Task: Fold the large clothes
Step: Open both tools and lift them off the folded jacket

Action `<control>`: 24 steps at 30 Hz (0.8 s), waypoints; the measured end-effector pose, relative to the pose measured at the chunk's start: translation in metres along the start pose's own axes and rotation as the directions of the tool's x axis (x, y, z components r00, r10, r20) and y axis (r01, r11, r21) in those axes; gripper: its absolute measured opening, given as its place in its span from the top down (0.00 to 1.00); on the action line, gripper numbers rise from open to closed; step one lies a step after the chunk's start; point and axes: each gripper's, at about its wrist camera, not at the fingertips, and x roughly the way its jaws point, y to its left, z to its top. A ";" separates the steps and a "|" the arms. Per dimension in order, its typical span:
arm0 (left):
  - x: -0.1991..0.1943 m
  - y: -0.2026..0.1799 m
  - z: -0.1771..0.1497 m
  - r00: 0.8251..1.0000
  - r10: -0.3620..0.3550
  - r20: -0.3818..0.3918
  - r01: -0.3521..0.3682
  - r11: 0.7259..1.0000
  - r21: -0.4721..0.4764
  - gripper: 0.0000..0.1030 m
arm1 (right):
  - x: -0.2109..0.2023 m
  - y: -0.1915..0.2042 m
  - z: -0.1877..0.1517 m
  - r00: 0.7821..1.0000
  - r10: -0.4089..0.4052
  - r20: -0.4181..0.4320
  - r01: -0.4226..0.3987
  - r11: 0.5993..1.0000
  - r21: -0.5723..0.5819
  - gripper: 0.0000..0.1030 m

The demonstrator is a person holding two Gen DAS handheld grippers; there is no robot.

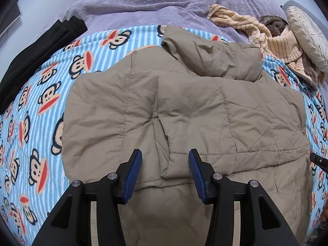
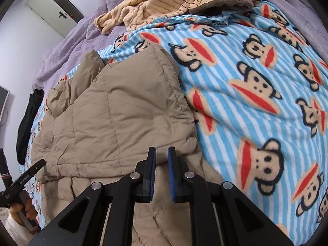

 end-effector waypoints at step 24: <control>-0.060 -0.019 -0.101 0.996 0.068 -0.049 -0.069 0.997 -0.026 0.00 | -0.034 -0.004 -0.083 0.985 0.077 -0.155 -0.077 0.997 0.011 0.41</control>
